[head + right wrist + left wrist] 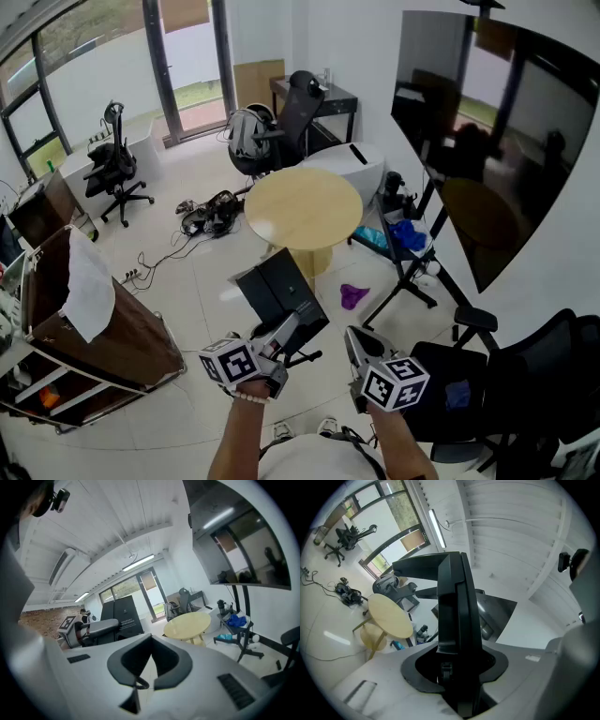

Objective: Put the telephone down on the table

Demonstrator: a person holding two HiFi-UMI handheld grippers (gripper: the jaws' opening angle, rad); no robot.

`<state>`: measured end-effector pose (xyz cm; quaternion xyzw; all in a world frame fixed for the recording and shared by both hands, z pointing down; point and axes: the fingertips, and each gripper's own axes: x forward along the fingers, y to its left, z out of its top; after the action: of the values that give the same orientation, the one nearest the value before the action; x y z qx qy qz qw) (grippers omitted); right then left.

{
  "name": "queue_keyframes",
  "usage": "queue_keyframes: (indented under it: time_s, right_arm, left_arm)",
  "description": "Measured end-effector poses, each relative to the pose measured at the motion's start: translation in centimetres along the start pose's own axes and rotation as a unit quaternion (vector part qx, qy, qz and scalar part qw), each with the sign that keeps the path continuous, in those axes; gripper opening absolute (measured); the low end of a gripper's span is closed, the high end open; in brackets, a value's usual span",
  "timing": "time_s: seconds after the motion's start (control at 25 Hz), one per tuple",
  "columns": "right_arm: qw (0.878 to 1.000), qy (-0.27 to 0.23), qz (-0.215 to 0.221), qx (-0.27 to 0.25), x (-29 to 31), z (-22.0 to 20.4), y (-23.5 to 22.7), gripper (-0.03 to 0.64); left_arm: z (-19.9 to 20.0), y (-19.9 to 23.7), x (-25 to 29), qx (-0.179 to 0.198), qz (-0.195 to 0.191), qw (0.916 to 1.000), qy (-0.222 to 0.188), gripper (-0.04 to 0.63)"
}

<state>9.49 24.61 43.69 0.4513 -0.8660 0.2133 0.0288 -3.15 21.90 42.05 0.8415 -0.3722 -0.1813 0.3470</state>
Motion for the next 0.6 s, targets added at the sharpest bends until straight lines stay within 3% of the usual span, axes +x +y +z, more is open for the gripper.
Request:
queue_keyframes:
  time_s: [0.6]
  right_arm:
    - [1.0, 0.006, -0.002, -0.002, -0.5, 0.1, -1.4, 0.006]
  left_arm:
    - [-0.6, -0.2, 1.6, -0.006, -0.002, 1.0, 0.006, 0.163]
